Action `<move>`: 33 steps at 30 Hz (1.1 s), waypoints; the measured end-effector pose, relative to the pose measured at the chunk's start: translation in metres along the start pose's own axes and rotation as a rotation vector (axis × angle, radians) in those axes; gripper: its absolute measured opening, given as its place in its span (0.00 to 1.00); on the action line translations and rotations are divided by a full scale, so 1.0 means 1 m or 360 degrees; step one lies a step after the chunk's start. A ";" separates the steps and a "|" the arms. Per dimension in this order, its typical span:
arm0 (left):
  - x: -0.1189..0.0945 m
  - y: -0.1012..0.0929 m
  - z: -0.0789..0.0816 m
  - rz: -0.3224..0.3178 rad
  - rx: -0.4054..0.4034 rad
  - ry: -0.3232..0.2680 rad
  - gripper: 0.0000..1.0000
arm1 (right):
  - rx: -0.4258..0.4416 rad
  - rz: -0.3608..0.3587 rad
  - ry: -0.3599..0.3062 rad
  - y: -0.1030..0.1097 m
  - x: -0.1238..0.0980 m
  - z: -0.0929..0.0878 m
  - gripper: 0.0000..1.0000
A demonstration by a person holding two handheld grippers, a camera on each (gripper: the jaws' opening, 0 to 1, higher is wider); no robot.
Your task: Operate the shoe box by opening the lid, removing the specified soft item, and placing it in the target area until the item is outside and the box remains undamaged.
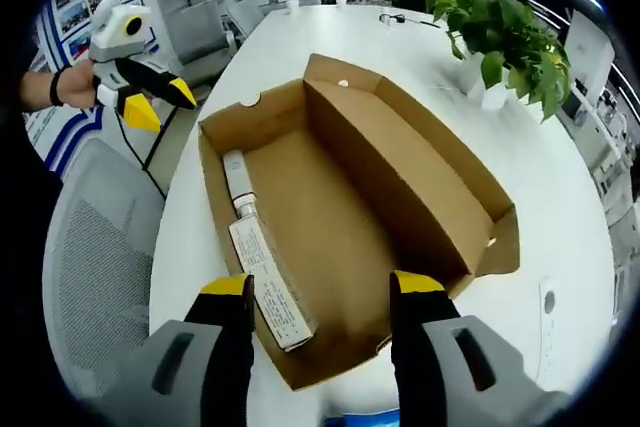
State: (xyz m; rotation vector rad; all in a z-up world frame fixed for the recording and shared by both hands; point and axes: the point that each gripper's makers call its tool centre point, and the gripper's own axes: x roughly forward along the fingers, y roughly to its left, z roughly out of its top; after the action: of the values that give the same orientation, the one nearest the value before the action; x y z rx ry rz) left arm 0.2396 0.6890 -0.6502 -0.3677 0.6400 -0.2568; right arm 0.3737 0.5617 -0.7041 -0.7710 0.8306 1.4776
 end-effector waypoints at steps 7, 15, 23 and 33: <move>-0.003 -0.003 0.004 0.0006 0.0017 -0.0010 0.34 | -0.0136 0.0077 0.0105 0.003 0.018 -0.001 0.52; -0.003 -0.005 0.009 0.0008 0.0040 -0.0018 0.35 | -0.0253 0.0188 0.0258 0.004 0.032 -0.005 0.53; -0.003 -0.005 0.006 0.0001 0.0044 -0.0006 0.35 | -0.0336 0.0143 0.0258 -0.001 0.030 -0.001 0.57; -0.003 -0.006 0.004 -0.0003 0.0040 -0.0003 0.34 | -0.0307 0.0073 0.0286 -0.010 0.021 -0.011 0.50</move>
State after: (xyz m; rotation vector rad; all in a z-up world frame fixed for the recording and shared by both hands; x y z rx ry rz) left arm 0.2387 0.6861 -0.6433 -0.3442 0.6339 -0.2662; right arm 0.3821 0.5640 -0.7285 -1.0474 0.8525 1.5608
